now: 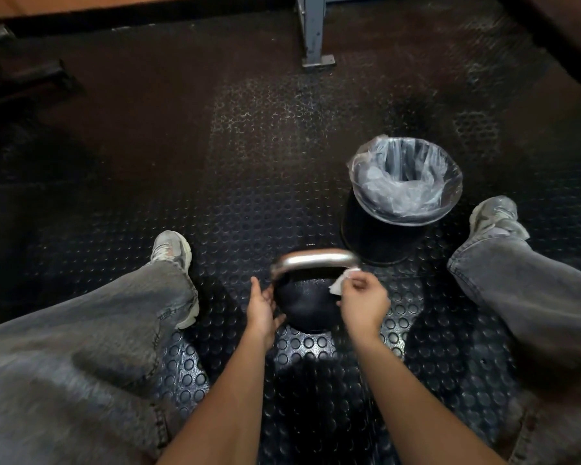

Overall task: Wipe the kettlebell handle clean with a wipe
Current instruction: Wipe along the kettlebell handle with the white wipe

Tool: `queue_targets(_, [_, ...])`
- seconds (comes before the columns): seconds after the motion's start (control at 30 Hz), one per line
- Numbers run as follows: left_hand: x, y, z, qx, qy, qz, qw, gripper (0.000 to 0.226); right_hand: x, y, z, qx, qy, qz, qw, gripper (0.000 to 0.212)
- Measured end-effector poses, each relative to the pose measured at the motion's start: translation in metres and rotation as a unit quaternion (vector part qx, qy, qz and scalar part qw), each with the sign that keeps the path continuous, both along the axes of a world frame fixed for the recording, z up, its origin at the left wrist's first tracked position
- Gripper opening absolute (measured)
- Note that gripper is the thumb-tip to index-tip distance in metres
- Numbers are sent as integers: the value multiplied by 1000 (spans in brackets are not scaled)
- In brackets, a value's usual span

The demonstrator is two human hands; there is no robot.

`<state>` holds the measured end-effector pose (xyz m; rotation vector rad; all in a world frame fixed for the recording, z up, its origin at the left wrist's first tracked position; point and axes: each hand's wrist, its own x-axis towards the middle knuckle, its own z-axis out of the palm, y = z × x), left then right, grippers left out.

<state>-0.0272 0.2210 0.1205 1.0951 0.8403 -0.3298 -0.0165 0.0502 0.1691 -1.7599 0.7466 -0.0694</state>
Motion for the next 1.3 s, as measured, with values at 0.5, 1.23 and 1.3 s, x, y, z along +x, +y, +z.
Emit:
queue_targets(0.5, [-1, 0, -1, -4, 0, 5, 1000, 81, -5, 2, 6, -126, -66, 139, 980, 11])
queue_targets(1.23, [-2, -3, 10, 7, 5, 13, 1000, 77, -5, 10, 23, -62, -52, -2, 997, 8])
queue_targets(1.3, [-2, -4, 14, 7, 1, 11, 1000, 75, -7, 18, 27, -65, -114, 62, 989, 11])
